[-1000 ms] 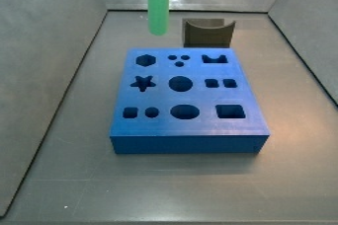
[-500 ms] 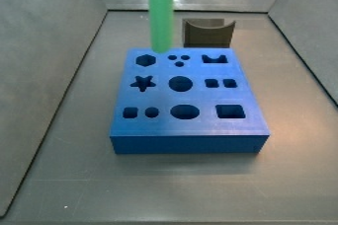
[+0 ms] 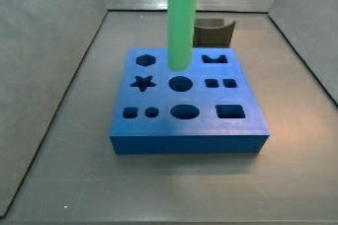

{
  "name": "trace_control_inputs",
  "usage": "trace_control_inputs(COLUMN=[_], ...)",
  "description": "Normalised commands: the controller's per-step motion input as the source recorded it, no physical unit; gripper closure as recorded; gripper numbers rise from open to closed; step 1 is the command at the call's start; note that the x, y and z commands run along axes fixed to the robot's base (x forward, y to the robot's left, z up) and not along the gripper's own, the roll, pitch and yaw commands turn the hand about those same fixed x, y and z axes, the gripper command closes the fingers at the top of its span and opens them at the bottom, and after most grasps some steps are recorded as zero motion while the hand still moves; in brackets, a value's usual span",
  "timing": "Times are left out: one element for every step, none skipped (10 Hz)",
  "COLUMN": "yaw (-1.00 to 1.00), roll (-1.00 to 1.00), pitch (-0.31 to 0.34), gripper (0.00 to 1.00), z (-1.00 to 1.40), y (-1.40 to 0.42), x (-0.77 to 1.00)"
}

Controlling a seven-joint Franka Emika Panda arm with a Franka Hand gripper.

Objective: Insert the oval object.

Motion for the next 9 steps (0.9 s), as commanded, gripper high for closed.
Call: trace_control_inputs(yaw=[-0.95,-0.95,-0.97,-0.96,-0.93,-1.0,-1.0,-1.0,-1.0], roll=[0.0,0.0,0.0,0.0,0.0,0.0,0.0,0.0,0.0], pitch=[0.0,0.0,0.0,0.0,0.0,0.0,0.0,0.0,0.0], gripper=[1.0,1.0,1.0,1.0,1.0,1.0,1.0,1.0,1.0], z=[-0.28,-0.35,-0.34,-0.28,-0.3,-0.36,-0.43,-0.43,-0.23], y=[-0.23,-0.21,-0.2,-0.16,-0.1,-0.03,0.0,0.0,0.0], x=[0.0,0.0,0.0,0.02,0.12,0.02,0.0,0.0,0.0])
